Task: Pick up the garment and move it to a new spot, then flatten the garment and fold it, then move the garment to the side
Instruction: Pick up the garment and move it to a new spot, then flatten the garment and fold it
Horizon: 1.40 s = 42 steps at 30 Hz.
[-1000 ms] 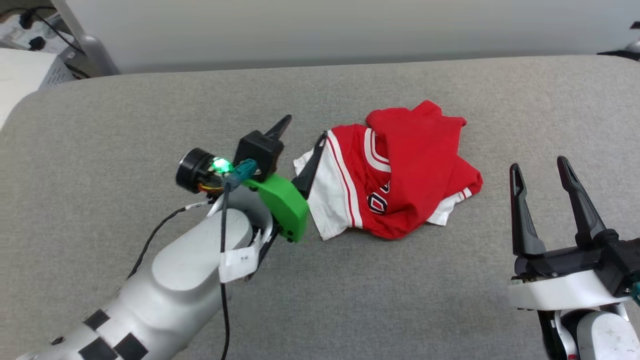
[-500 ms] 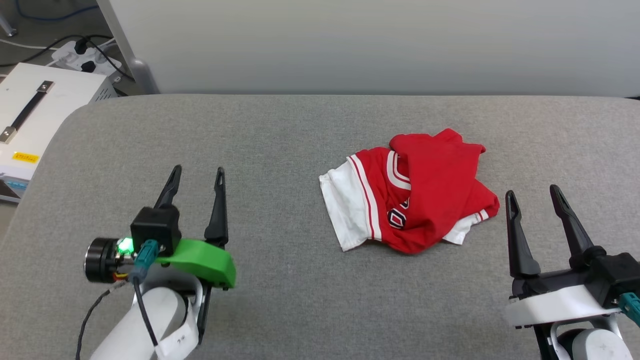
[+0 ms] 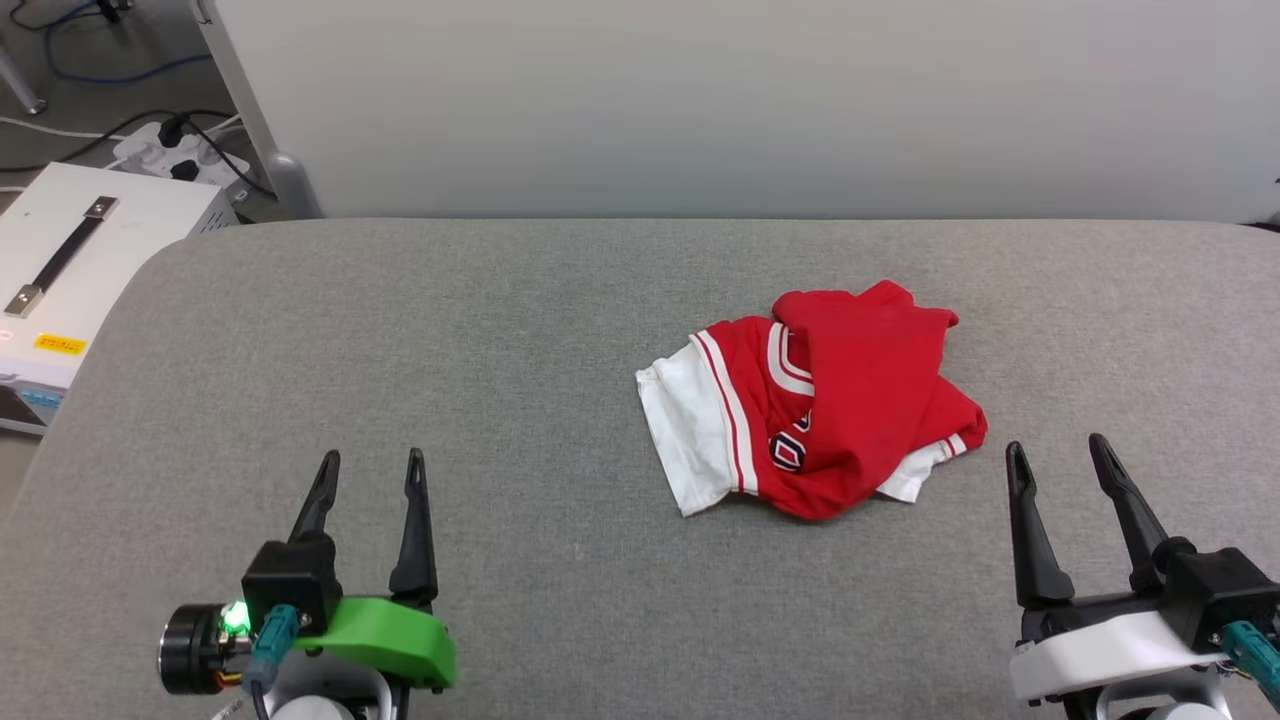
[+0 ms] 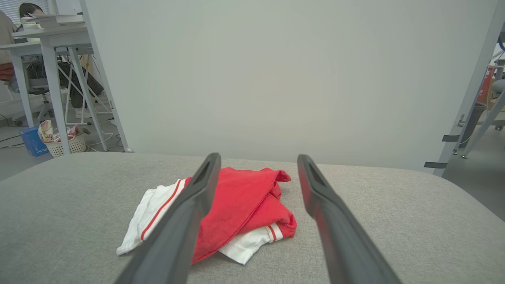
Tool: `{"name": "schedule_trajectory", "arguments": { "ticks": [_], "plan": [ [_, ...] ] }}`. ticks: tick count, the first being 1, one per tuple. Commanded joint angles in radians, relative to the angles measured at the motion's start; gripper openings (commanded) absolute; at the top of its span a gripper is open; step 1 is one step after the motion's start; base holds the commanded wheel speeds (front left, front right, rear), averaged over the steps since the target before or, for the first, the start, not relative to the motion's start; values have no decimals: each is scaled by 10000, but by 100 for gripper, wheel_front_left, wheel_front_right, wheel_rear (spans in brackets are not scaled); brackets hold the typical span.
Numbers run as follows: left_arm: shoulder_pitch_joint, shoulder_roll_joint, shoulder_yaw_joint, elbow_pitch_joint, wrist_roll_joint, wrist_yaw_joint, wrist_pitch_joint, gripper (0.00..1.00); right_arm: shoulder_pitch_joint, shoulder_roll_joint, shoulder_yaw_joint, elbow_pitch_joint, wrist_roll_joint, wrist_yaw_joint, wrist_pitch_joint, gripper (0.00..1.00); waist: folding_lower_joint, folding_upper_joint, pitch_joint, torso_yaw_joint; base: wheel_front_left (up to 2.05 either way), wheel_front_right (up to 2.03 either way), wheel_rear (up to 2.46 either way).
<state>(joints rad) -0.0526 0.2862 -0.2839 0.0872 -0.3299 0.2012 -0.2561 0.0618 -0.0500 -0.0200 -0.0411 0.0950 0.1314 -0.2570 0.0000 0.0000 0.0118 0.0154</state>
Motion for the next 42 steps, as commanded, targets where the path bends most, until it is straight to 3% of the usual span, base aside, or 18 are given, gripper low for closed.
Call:
{"name": "schedule_trajectory", "arguments": {
  "ticks": [1, 17, 23, 28, 34, 39, 42],
  "plan": [
    [288, -155, 145, 4, 243, -183, -56, 100, 165, -4, -12, 83, 96, -7, -47, 100, 0, 0, -55, 3, 0, 0, 0],
    [922, -1254, 1379, 491, 1372, -1378, -56, 100, 591, -3, -42, 433, 362, -7, -47, 100, 0, 0, -329, 203, 0, 0, 0],
    [753, -1438, 1700, 657, 1627, -1724, -57, 100, 515, -3, 6, 407, 354, -7, -47, 100, 0, 0, -304, 186, 0, 0, 0],
    [-402, -1261, 1716, 864, 1870, -2364, -57, 100, 301, -3, 152, 301, 223, -7, -47, 100, 0, 0, -104, 110, 0, 0, 0],
    [-2907, -644, 884, 1936, 2032, -3155, 64, 100, -72, -3, 306, 120, 89, -7, -47, 100, 0, 0, 351, -161, 0, 0, 0],
    [-5168, -246, -136, 2487, 1750, -3304, 799, 100, -446, -3, 384, -143, -5, -7, -47, 100, 0, 0, 948, -454, 0, 0, 0],
    [-6290, 30, -1241, 2777, 1076, -3313, 1541, 100, -610, -3, 409, -244, -15, -7, -47, 100, 0, 0, 1270, -631, 0, 0, 0]
  ]
}}
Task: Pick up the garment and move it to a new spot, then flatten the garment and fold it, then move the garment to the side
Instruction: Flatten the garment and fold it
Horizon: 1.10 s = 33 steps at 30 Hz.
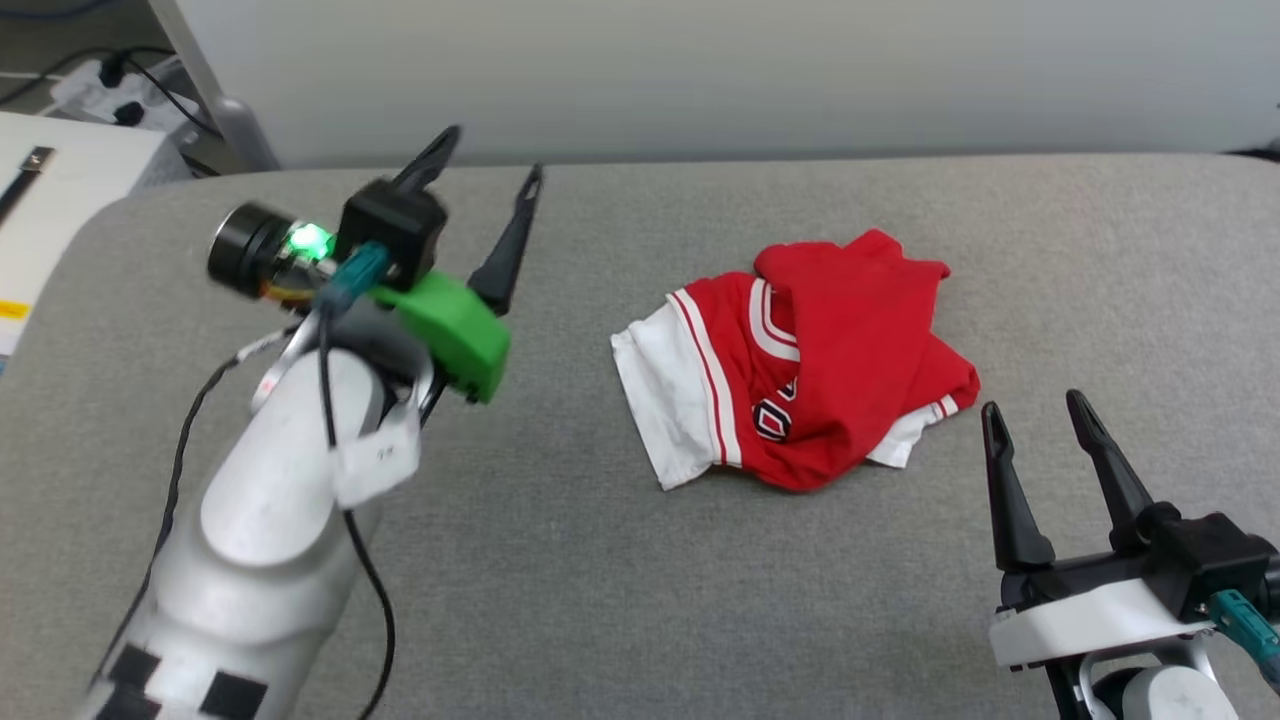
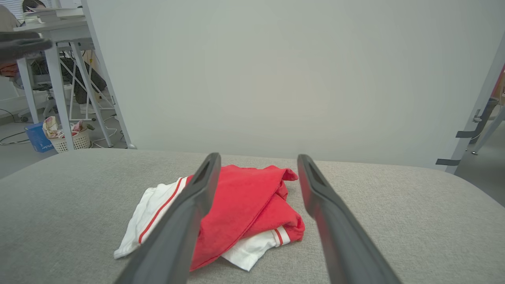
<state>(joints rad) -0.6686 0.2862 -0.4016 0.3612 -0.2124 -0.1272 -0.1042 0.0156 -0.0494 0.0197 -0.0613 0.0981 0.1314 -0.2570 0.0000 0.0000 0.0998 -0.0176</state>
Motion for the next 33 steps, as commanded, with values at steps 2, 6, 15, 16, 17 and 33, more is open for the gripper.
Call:
{"name": "schedule_trajectory", "arguments": {
  "ticks": [2, 6, 15, 16, 17, 33],
  "plan": [
    [-809, 279, -977, 309, -790, -30, 928, 100, -261, -9, 43, -81, -57, -7, -47, 100, 0, 0, 612, -424, 0, 0, 0],
    [-2155, 603, -2404, 651, -2508, -32, 2684, 100, -516, -9, 84, -154, -31, -7, -48, 100, 0, 0, 1055, -646, 0, 0, 0],
    [-4088, 708, -4540, 1710, -5808, -33, 6801, 100, -1237, -9, 210, -282, 49, -7, -48, 100, 0, 0, 2138, -1043, 0, 0, 0],
    [-4251, 759, -4802, 1869, -5940, -33, 7136, 100, -1342, -9, 236, -301, 64, -7, -48, 100, 0, 0, 2291, -1111, 0, 0, 0],
    [-4342, 789, -5025, 1989, -6032, -33, 7372, 100, -1418, -9, 248, -306, 80, -7, -48, 100, 0, 0, 2388, -1159, 0, 0, 0],
    [-4295, 1125, -8062, 2871, -7116, -34, 8278, 100, -2019, -9, 270, -296, 342, -7, -48, 100, 0, 0, 3399, -1669, 0, 0, 0]
  ]
}}
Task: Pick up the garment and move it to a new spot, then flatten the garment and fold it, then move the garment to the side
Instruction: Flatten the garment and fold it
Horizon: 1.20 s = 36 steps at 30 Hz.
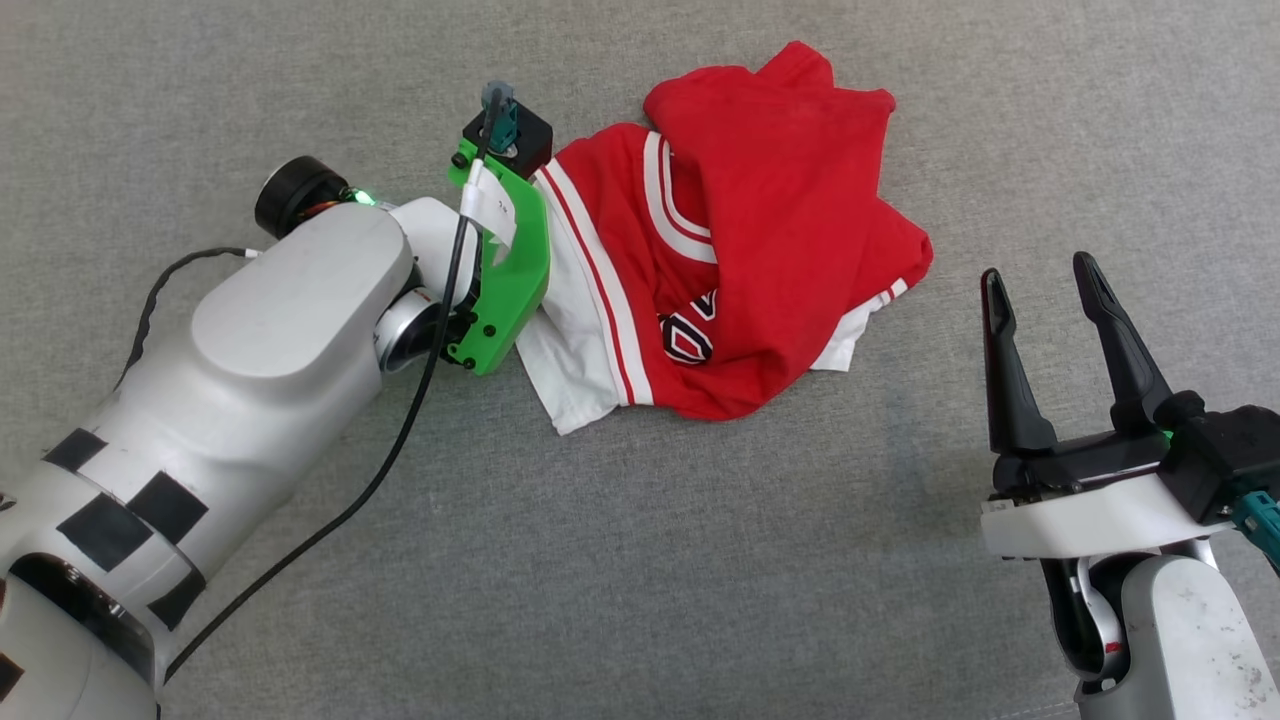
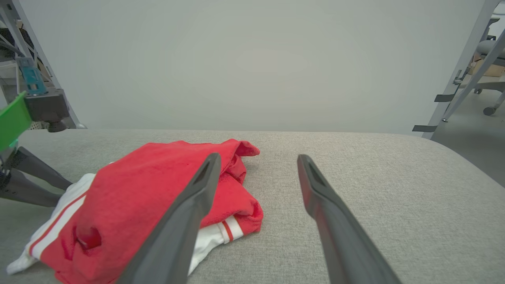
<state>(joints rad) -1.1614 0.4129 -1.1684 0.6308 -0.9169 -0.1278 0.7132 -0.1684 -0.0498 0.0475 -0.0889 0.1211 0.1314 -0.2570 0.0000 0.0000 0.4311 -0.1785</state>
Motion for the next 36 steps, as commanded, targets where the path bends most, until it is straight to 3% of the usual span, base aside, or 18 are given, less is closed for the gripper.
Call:
{"name": "schedule_trajectory", "arguments": {
  "ticks": [1, 3, 11, 16, 24, 28, 32, 36],
  "plan": [
    [627, -103, -516, 176, -140, -28, 120, 100, -198, -5, -14, -22, 108, -7, -48, 100, 0, 0, 109, -45, 0, 0, 0],
    [584, -43, -646, 173, -249, -28, 11, 0, -221, -5, -26, -18, 99, -7, -48, 100, 0, 0, 114, -1, 0, 0, 0],
    [424, 270, -577, -151, -589, -28, -1894, 0, 22, -5, -231, 103, -34, -7, -48, 100, 0, 0, -530, 467, 0, 0, 0],
    [891, 1149, -213, -914, -1086, -28, -2926, 0, 329, -5, -293, 148, -137, -7, -48, 100, 0, 0, -1061, 845, 0, 0, 0],
    [2101, 3031, 404, -1895, -1908, 522, -3377, 0, 590, -5, -329, 167, -239, -7, -48, 100, 0, 0, -1388, 1223, 0, 0, 0],
    [2787, 3637, 536, -2122, -2297, 930, -3439, 0, 616, -5, -289, 189, -257, -7, -48, 100, 0, 0, -1358, 1228, 0, 0, 0],
    [3441, 3928, 550, -2011, -2639, 1249, -3462, 0, 638, -5, -288, 254, -264, -7, -48, 100, 0, 0, -1308, 1120, 0, 0, 0],
    [3957, 3843, 479, -1680, -2832, 1398, -3584, 0, 699, -5, -312, 324, -291, -7, -48, 100, 0, 0, -1347, 1039, 0, 0, 0]
  ]
}}
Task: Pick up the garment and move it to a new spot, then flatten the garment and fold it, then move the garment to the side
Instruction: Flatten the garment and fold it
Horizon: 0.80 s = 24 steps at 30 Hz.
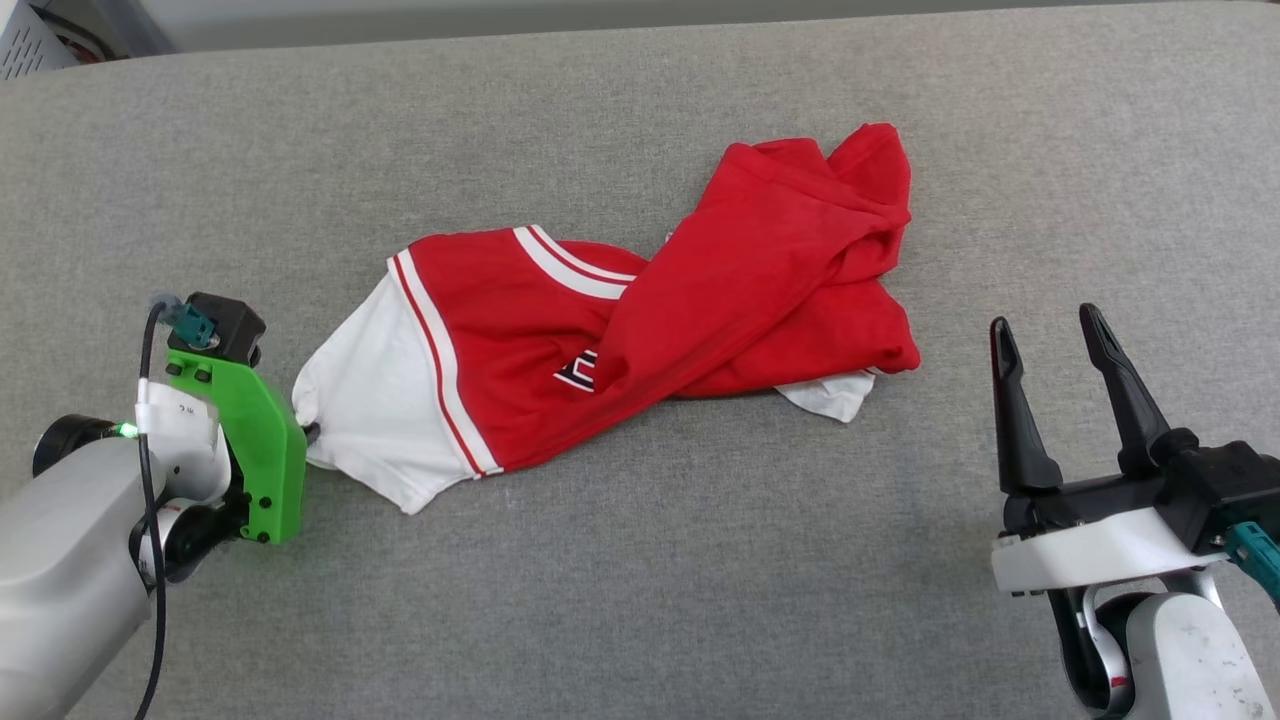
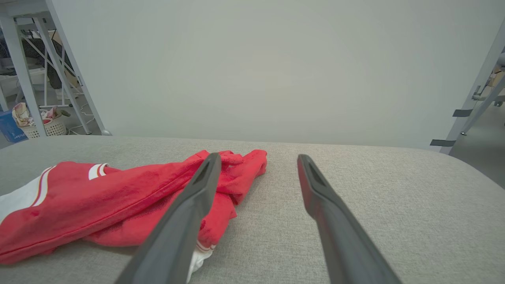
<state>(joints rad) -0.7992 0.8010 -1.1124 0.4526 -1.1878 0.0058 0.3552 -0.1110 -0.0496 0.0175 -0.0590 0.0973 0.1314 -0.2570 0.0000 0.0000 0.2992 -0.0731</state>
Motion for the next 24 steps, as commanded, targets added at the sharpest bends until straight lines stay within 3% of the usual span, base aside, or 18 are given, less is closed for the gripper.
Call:
{"name": "schedule_trajectory", "arguments": {
  "ticks": [1, 2, 3, 8, 13, 17, 18, 24],
  "plan": [
    [404, -97, -74, 180, -107, 107, -139, 0, 151, -7, -24, 32, -58, -7, -48, 100, 0, 0, -56, -21, 0, 0, 0],
    [493, -205, -13, 294, -107, 210, -407, 41, 190, -7, -41, 50, -68, -7, -48, 100, 0, 0, -128, -23, 0, 0, 0],
    [569, -297, 26, 352, -107, 255, -617, 100, 223, -7, -66, 59, -83, -7, -48, 100, 0, 0, -184, -18, 0, 0, 0],
    [895, -640, 424, 327, 313, 635, -2730, 100, 358, -7, -201, 25, -157, -7, -48, 100, 0, 0, -680, 84, 0, 0, 0],
    [1312, -762, 858, -161, 971, 1543, -5099, 100, 274, -160, -511, -248, -275, -7, -48, 100, 0, 0, -1098, 318, 0, 0, 0],
    [1738, -805, 1325, -895, 1297, 2297, -5989, 100, -175, -512, -837, -499, -305, -7, -48, 100, 0, 0, -1273, 482, 0, 0, 0],
    [2975, -1260, 3255, -2930, 3171, 3739, -6164, 100, -1597, -1672, -880, -482, -107, -7, -48, 100, 0, 0, -1275, 756, 0, 0, 0],
    [4465, -2134, 5055, -4001, 5077, 4152, -6167, 100, -3158, -3020, 21, 740, 594, -7, 7, 100, 0, 0, -1112, 985, 0, 0, 0]
  ]
}}
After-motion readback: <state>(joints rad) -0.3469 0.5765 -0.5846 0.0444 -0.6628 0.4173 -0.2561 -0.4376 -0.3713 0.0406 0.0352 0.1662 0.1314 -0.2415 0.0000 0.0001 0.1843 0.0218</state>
